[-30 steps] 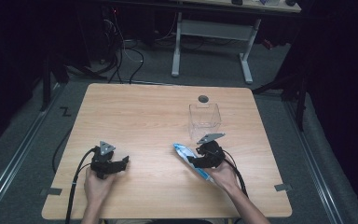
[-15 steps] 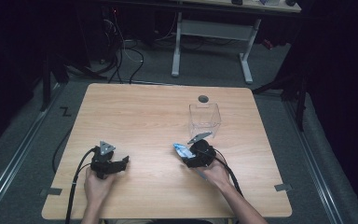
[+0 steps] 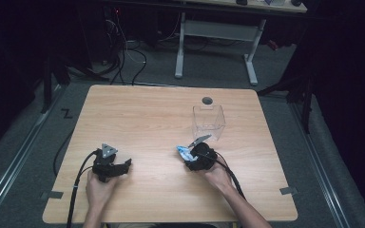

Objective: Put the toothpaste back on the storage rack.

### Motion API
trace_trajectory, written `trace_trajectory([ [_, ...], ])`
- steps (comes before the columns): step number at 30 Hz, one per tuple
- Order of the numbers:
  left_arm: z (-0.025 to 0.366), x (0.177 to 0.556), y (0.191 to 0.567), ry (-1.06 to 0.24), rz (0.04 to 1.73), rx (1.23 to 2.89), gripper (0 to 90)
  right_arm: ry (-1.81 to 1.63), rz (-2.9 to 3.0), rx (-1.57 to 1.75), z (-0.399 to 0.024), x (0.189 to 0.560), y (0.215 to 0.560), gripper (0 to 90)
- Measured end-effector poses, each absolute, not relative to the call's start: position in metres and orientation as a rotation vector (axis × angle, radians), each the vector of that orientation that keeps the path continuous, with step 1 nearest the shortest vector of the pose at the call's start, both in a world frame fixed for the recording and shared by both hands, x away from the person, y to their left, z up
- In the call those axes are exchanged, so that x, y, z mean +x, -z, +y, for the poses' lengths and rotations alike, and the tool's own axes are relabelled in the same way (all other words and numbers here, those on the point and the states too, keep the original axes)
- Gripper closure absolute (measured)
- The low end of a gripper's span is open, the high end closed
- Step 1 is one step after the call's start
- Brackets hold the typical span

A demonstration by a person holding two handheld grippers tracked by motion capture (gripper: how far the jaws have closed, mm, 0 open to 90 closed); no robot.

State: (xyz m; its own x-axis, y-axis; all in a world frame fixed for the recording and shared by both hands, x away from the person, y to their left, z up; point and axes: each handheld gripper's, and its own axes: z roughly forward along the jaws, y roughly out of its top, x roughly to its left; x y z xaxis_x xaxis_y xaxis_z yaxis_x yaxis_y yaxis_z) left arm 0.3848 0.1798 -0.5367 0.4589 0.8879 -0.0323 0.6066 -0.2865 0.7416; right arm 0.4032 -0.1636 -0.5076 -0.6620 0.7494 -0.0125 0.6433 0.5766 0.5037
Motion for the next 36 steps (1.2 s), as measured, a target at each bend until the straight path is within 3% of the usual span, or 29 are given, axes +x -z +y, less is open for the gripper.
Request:
trace_trajectory([
  [10,0.180,0.385,0.537,-0.517,1.244,2.007,25.1,-0.656,2.600,1.127,-0.161,0.402,0.506,55.0],
  [21,0.180,0.385,0.537,-0.516,1.245,2.006,25.3,-0.636,2.660,1.146,-0.164,0.404,0.501,67.8],
  [36,0.180,0.385,0.537,-0.518,1.245,2.007,25.3,-0.777,2.675,1.228,-0.185,0.401,0.491,69.6],
])
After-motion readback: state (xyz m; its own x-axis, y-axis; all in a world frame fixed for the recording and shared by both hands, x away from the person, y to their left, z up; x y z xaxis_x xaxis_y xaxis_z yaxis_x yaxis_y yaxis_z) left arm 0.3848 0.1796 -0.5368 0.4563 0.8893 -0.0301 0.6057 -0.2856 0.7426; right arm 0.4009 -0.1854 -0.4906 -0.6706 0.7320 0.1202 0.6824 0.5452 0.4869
